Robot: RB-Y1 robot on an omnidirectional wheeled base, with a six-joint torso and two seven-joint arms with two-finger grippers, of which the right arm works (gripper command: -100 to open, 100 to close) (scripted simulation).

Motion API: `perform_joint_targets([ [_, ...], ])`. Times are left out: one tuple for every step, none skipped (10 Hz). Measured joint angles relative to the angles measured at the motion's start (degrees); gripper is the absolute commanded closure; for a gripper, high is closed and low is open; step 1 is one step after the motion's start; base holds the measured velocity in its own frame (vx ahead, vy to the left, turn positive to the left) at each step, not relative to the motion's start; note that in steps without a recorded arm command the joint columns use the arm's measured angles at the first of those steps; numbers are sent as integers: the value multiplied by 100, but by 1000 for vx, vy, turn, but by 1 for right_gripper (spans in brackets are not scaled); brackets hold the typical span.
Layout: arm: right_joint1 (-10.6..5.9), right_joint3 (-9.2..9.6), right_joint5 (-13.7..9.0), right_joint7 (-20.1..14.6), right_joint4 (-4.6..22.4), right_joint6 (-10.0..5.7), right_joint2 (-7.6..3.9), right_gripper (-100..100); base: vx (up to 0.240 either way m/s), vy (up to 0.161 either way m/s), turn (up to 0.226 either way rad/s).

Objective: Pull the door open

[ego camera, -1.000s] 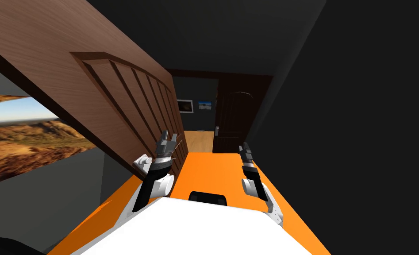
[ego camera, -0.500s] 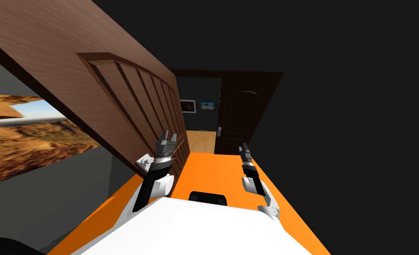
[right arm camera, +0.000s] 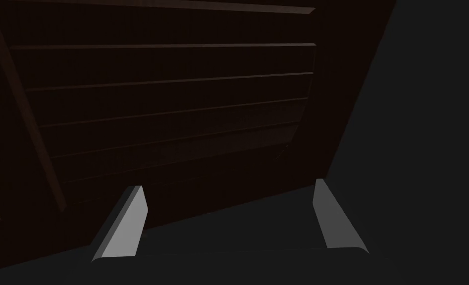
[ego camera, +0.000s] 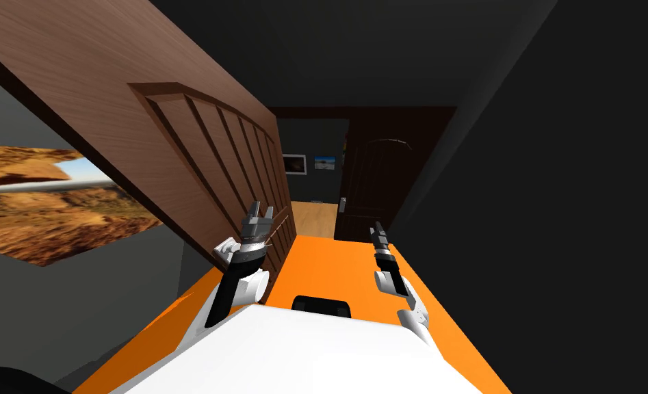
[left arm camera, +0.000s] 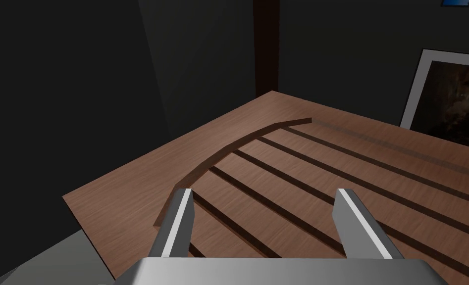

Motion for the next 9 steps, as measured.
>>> perform_joint_targets([
  [-97, -33, -23, 5, 173, -12, -30, -100, 47, -1, 88],
  [-136, -49, -35, 8, 284, -12, -44, -100, 54, -4, 142],
  [-255, -86, -58, 14, 434, 5, -77, -100, 47, -2, 69],
  [-311, -107, -74, 14, 569, 9, -100, -100, 56, 2, 101],
  [-417, -147, -102, 6, 748, -12, -150, -100, 49, -4, 86],
  [-454, -162, -112, 12, 853, -6, -153, -100, 53, -3, 150],
  [-567, -201, -140, 10, 1025, -15, -201, -100, 46, -5, 79],
  [-630, -228, -162, -7, 1154, 1, -248, -100, 53, -4, 113],
  [-725, -267, -191, -19, 1304, 4, -296, -100, 49, -11, 66],
])
